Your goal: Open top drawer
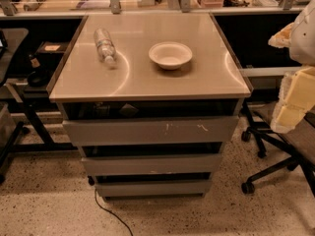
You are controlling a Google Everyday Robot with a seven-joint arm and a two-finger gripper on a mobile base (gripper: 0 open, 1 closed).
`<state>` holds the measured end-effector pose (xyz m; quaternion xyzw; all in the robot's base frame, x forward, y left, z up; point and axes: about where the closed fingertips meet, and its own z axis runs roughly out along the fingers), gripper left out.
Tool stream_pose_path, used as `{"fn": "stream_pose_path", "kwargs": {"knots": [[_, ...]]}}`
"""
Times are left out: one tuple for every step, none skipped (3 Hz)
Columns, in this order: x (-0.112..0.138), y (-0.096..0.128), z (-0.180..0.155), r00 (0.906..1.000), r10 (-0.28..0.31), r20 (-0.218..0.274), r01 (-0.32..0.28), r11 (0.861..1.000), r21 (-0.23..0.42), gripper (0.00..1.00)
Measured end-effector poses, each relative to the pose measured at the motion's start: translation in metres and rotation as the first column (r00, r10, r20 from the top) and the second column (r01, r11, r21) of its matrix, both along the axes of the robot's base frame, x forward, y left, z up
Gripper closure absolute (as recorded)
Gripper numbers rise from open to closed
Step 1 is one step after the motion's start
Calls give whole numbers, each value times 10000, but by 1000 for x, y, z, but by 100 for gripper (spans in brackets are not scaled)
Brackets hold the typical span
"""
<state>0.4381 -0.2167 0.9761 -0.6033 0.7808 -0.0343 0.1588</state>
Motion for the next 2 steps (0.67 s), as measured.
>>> {"fn": "stream_pose_path", "kwargs": {"knots": [[0,0,0,10000,0,0,0,10000,1,0],[-3,3,-7,10000,69,-22,-69,9999,136,0]]}}
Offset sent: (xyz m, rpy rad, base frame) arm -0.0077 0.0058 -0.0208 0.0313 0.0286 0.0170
